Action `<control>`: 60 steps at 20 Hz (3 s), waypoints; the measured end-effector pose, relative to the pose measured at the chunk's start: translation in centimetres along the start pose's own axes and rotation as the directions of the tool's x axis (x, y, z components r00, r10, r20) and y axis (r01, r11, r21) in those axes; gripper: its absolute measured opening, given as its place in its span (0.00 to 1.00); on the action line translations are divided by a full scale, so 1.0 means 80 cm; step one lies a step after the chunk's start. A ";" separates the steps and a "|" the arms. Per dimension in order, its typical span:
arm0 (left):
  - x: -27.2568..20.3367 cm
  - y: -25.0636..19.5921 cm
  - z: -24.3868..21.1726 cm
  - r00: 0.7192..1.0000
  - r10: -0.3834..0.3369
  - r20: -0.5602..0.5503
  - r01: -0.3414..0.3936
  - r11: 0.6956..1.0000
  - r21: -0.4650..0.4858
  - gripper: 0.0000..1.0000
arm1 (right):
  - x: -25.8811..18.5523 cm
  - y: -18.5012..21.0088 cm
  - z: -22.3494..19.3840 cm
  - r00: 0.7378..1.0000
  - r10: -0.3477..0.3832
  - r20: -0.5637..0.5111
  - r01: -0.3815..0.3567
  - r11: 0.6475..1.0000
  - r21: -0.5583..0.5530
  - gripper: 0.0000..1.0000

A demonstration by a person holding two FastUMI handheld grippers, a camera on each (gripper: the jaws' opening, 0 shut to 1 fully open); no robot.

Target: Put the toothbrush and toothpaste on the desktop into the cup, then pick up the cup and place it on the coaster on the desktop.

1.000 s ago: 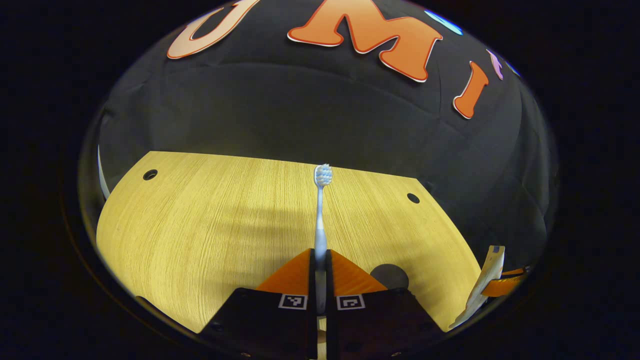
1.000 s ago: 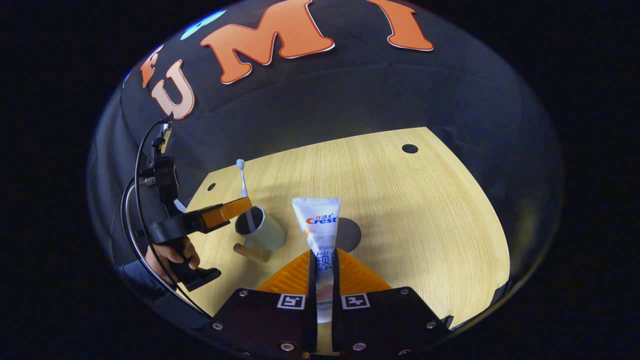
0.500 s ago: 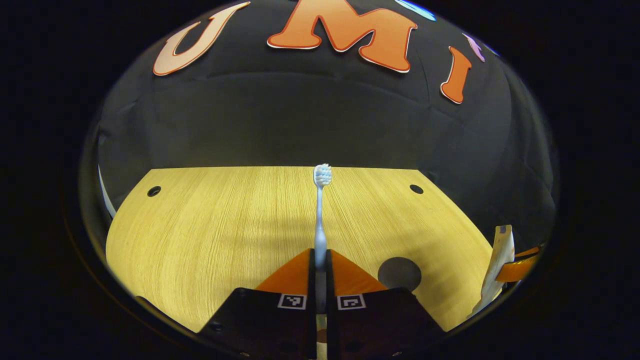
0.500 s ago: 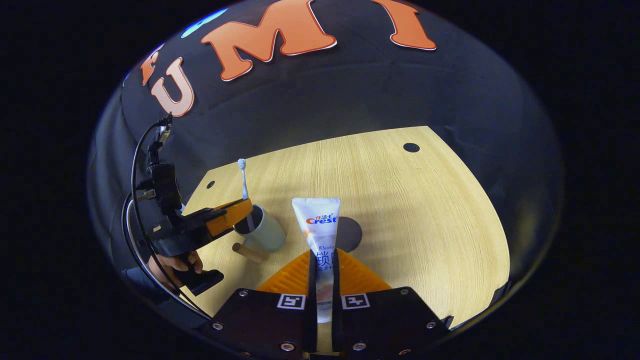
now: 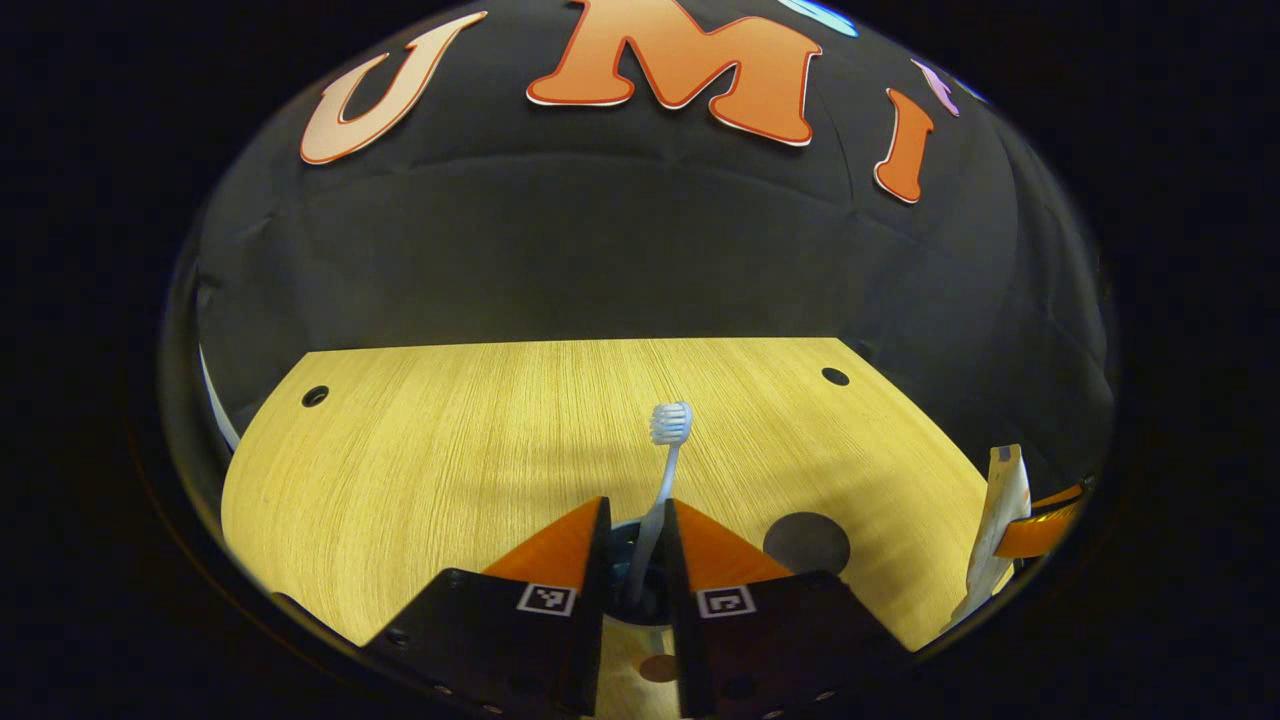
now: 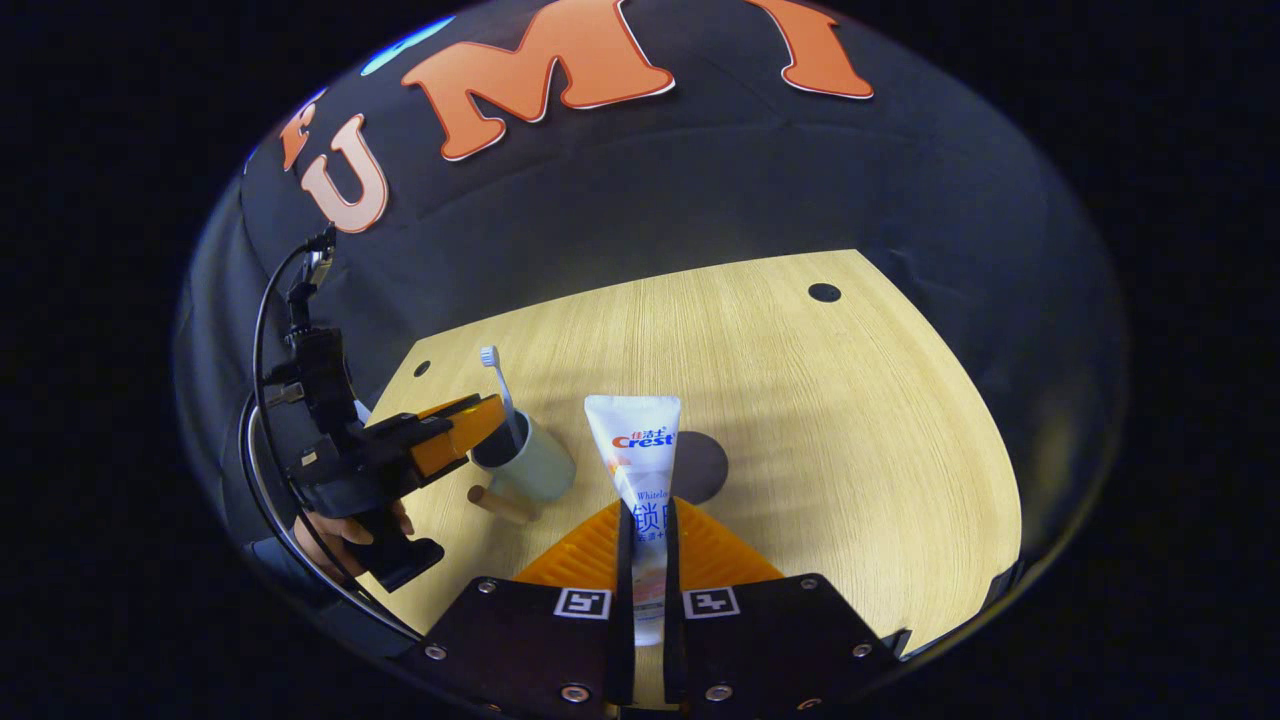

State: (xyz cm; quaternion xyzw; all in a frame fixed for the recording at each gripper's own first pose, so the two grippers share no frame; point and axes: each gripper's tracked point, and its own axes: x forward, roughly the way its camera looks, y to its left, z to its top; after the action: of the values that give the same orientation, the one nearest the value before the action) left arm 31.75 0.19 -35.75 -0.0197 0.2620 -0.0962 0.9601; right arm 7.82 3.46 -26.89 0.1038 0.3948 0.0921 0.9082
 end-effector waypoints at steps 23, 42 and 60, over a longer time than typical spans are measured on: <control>-0.166 0.093 -0.011 0.992 0.099 0.079 -0.095 0.994 -0.052 0.96 | 0.040 0.130 0.097 0.920 0.224 0.321 -0.176 0.969 -0.172 0.12; -0.201 0.099 -0.067 0.990 0.137 0.021 -0.137 0.990 0.031 0.96 | 0.117 0.219 0.118 0.783 0.368 0.502 -0.222 0.919 -0.327 0.12; -0.194 0.101 -0.079 0.987 0.158 -0.002 -0.158 0.987 -0.007 0.96 | 0.165 0.214 0.041 0.865 0.289 0.410 -0.096 0.898 -0.430 0.16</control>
State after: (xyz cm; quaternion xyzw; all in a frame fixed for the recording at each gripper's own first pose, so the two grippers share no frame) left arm 16.87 11.24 -34.19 -0.0022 0.2636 -0.0190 0.9644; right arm 17.64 22.83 -29.40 -0.0230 0.1268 0.2345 0.9635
